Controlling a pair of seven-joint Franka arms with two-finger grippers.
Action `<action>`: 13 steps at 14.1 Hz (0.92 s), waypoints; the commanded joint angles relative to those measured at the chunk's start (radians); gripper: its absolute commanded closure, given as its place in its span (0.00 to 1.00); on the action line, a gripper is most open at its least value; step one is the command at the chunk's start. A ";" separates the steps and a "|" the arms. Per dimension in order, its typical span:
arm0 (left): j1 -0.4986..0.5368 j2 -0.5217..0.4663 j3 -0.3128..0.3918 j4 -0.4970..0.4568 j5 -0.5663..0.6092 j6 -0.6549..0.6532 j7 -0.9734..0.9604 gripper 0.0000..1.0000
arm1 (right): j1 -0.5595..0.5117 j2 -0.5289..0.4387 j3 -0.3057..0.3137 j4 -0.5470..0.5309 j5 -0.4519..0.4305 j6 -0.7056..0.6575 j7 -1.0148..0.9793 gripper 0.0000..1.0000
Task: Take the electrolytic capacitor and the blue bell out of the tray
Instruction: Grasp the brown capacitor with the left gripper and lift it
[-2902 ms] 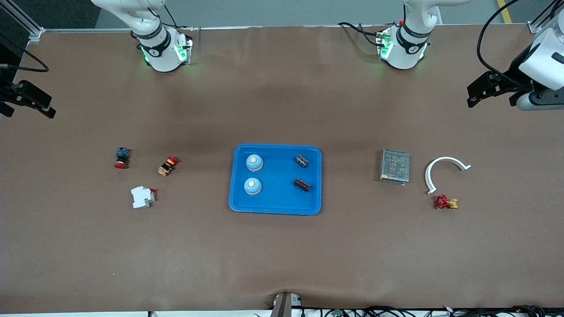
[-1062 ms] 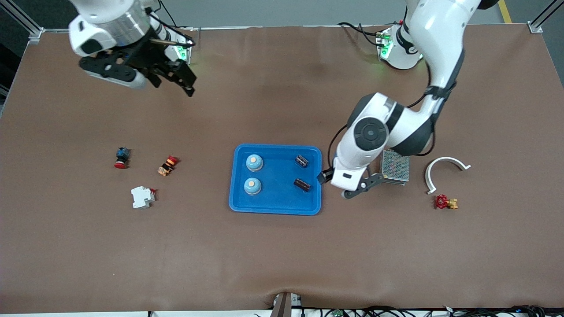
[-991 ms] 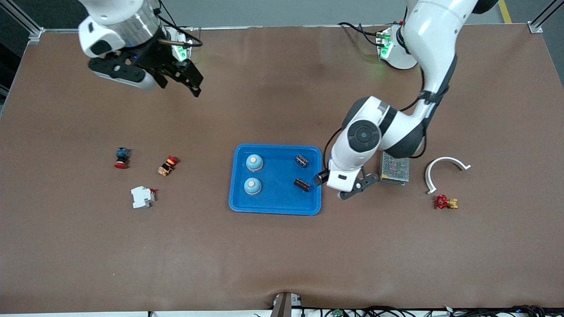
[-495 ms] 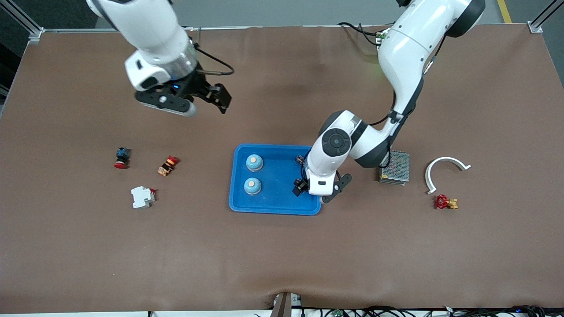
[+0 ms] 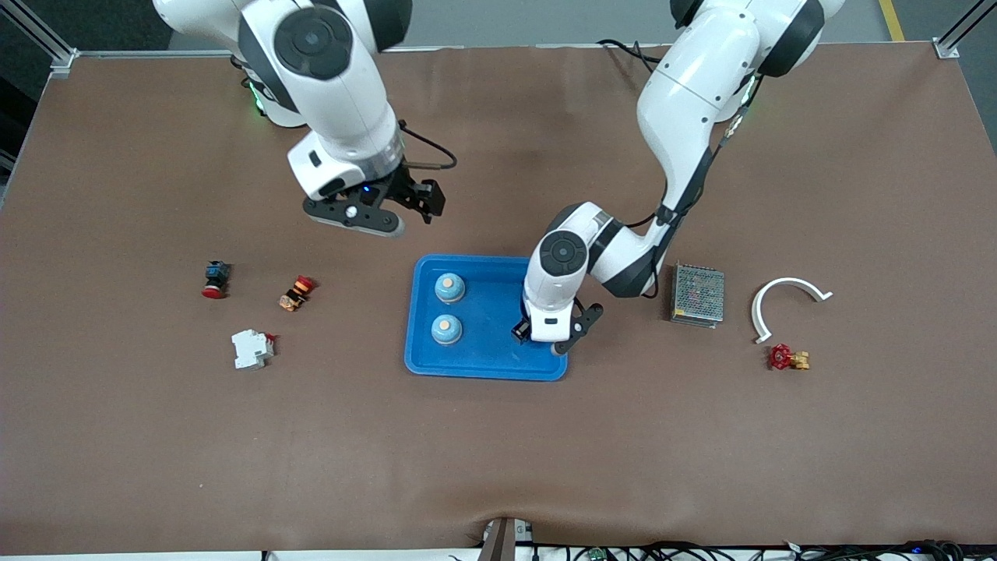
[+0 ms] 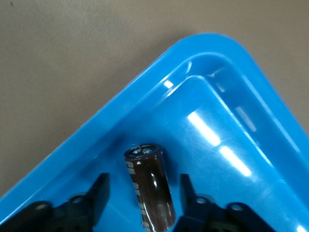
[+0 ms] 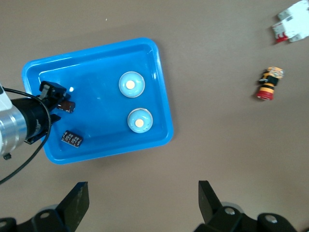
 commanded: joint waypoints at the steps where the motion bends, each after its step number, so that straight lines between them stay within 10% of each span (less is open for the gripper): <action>1: -0.012 0.016 0.016 0.027 0.018 0.002 -0.018 0.69 | 0.017 0.030 -0.013 0.031 -0.020 0.013 -0.032 0.00; 3: -0.015 0.008 0.016 0.025 0.021 -0.004 -0.015 1.00 | 0.021 0.067 -0.015 0.030 -0.032 0.019 -0.072 0.00; 13: 0.125 -0.235 0.011 0.016 0.075 -0.289 0.205 1.00 | -0.003 0.197 -0.018 0.005 -0.050 0.318 -0.086 0.00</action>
